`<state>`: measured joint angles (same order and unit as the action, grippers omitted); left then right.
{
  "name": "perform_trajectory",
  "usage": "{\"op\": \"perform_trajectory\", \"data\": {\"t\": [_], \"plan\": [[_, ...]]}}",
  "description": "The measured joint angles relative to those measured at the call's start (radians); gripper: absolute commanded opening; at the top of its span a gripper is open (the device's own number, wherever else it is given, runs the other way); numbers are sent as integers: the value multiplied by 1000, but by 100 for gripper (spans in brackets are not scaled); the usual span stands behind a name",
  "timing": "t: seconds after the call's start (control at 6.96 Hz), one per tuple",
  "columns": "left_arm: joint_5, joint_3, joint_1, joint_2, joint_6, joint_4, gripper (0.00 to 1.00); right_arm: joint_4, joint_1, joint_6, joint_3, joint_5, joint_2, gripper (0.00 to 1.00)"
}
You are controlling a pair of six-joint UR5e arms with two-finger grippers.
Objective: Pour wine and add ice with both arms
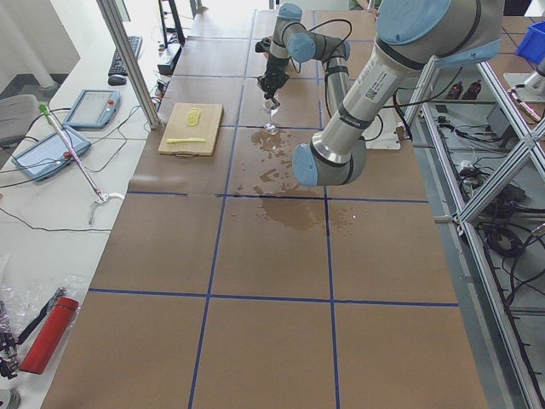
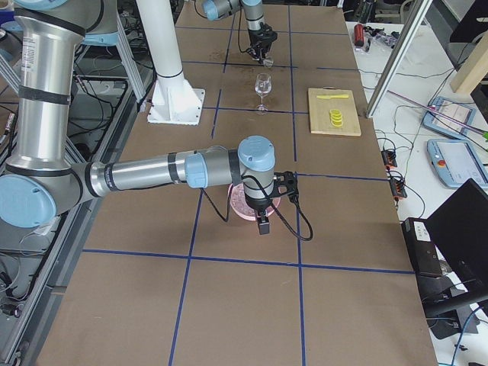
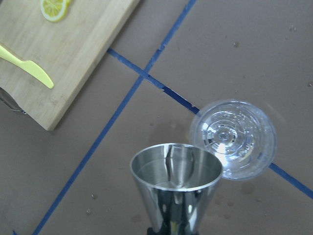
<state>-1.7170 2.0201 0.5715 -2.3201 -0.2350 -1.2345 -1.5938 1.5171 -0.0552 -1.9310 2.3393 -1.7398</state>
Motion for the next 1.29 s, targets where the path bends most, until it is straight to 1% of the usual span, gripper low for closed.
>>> {"op": "perform_trajectory", "data": {"t": [0.14,0.43,0.72,0.86,1.01,1.15,1.29], "plan": [[1,46,19,100,-1,-145,0,0,0,0,0,0,-1,100],[2,87,46,321,-10,-467,0,0,0,0,0,0,-1,100],[6,78,64,588,-55,-874,0,0,0,0,-1,0,-1,100],[44,43,68,721,-98,-1111,0,0,0,0,-1,0,-1,100],[128,-24,69,813,-137,-1330,0,0,0,0,-2,0,-1,100],[206,-106,68,868,-168,-1514,0,0,0,0,-2,0,-1,100],[265,-175,62,910,-200,-1663,0,0,0,-1,-3,0,-1,100]]}}
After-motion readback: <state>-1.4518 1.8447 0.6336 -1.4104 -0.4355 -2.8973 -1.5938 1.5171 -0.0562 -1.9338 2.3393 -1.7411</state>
